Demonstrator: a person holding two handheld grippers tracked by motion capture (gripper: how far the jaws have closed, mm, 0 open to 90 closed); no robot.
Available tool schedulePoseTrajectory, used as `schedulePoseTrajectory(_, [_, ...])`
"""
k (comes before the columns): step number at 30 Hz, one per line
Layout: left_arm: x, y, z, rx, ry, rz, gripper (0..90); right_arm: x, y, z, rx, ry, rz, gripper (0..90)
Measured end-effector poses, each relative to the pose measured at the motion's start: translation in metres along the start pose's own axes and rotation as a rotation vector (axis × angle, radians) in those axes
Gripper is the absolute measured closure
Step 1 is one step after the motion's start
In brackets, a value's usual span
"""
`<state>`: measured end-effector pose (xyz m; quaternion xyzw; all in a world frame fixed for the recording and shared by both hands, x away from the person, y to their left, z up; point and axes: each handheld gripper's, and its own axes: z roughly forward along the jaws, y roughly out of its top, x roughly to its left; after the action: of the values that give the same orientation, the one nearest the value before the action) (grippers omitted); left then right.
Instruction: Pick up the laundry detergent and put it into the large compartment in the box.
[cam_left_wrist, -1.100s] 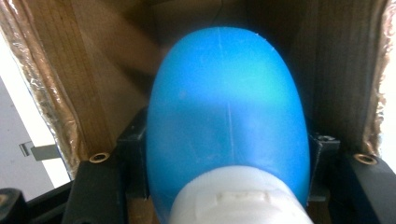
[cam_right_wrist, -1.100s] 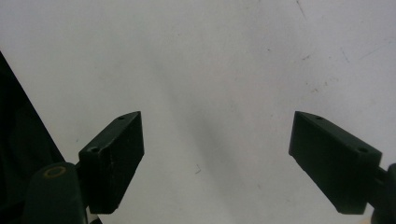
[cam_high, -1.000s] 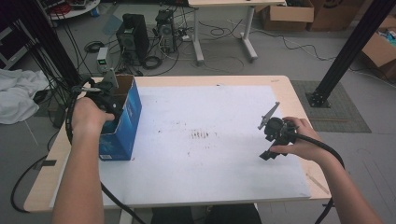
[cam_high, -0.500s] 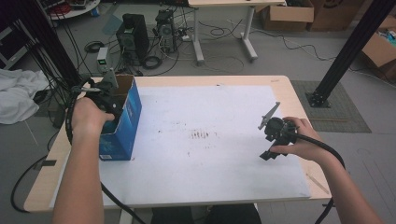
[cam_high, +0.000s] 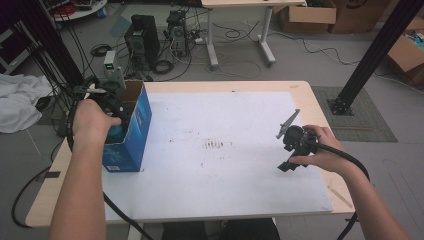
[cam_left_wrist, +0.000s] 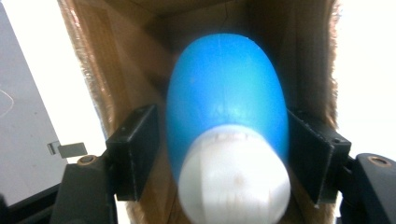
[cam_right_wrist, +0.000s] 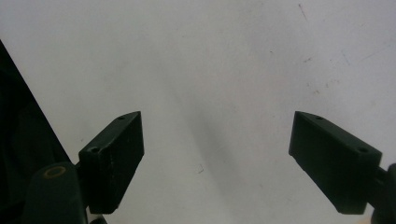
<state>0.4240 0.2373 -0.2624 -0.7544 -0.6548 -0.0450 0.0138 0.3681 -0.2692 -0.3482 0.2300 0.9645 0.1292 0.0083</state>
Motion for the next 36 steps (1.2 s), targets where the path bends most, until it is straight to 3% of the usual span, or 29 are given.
schedulePoseTrajectory(5, [-0.002, -0.002, -0.013, -0.023, 0.003, 0.032, 28.3, 0.001, 0.0, 0.0, 0.0, 0.001, -0.001, 17.9])
schedulePoseTrajectory(12, [-0.016, -0.003, -0.036, -0.061, 0.019, 0.108, 21.8, 0.002, 0.003, 0.0, -0.002, 0.001, -0.01, 17.9])
schedulePoseTrajectory(19, [-0.03, -0.004, -0.062, -0.107, 0.024, 0.167, 20.7, 0.003, 0.005, -0.006, -0.005, -0.006, -0.007, 17.9])
schedulePoseTrajectory(26, [-0.06, -0.004, -0.075, -0.146, -0.003, 0.272, 20.6, 0.004, 0.007, -0.007, -0.005, 0.001, -0.006, 17.5])
schedulePoseTrajectory(36, [-0.114, 0.002, -0.066, -0.179, -0.047, 0.44, 20.5, 0.005, 0.012, -0.008, 0.007, -0.003, -0.015, 17.5])
